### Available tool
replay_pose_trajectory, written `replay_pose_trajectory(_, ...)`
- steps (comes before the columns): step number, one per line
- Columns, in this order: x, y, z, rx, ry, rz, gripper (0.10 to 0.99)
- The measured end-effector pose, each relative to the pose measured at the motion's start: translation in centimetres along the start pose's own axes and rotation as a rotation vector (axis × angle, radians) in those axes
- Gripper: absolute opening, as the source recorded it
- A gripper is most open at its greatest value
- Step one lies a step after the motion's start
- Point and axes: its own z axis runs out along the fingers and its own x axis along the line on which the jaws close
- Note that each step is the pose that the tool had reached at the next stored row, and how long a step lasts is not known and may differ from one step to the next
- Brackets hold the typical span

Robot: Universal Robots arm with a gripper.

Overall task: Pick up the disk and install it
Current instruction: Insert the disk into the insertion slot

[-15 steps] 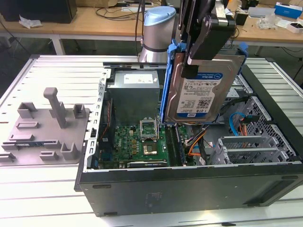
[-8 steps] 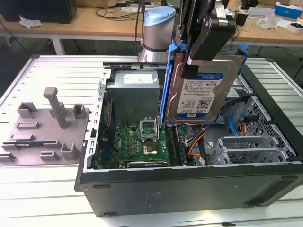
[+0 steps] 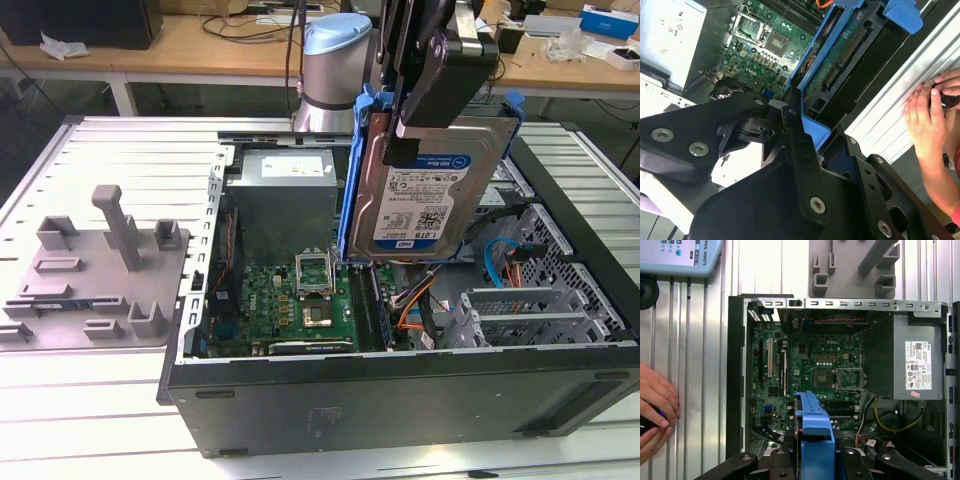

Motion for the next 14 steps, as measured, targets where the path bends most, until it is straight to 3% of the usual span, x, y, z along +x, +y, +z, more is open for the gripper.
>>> replay_pose_trajectory(4, 0.10, -0.03, 0.01, 0.000, 0.0000, 0.000, 0.369)
replay_pose_trajectory(6, 0.87, -0.46, 0.01, 0.000, 0.0000, 0.000, 0.369)
replay_pose_trajectory(11, 2.25, -0.50, 0.27, 0.000, 0.0000, 0.002, 0.369)
replay_pose_trajectory(14, 2.52, -0.80, 0.39, 0.000, -0.0003, 0.002, 0.369)
